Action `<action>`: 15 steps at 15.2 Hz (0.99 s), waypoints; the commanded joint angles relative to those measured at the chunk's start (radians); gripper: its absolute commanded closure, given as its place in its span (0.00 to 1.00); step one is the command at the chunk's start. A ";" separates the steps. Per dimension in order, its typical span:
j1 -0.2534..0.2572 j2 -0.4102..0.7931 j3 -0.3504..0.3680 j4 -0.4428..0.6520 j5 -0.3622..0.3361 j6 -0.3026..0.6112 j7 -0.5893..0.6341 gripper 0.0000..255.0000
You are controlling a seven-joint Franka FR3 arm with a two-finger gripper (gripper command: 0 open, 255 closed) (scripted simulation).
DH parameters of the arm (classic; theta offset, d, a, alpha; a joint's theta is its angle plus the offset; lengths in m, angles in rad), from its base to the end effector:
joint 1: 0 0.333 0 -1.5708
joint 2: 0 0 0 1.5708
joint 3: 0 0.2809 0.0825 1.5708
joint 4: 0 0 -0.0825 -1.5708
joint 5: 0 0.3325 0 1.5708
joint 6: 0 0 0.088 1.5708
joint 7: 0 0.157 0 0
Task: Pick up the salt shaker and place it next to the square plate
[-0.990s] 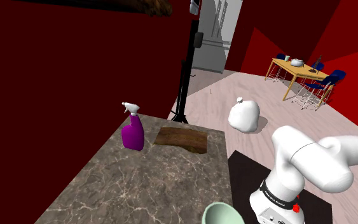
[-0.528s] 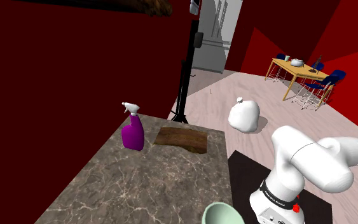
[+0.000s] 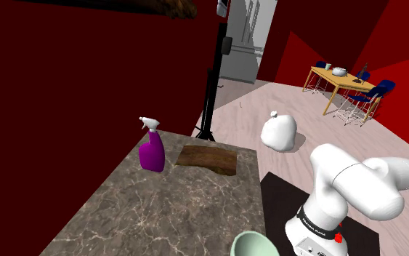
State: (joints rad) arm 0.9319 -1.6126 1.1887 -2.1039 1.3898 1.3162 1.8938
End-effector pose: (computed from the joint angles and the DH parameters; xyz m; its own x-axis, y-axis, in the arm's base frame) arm -0.4538 0.1717 0.3304 0.9986 0.0505 -0.0148 0.0489 -0.9943 -0.0946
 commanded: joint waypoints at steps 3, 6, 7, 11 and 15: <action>-0.021 -0.008 0.042 0.000 0.009 0.005 0.006 0.00; -0.044 0.033 -0.027 0.049 -0.050 -0.042 0.008 0.00; -0.050 0.045 -0.044 0.063 -0.065 -0.053 0.009 0.00; -0.051 0.045 -0.045 0.063 -0.065 -0.053 0.009 0.00; -0.051 0.045 -0.045 0.063 -0.065 -0.054 0.009 0.00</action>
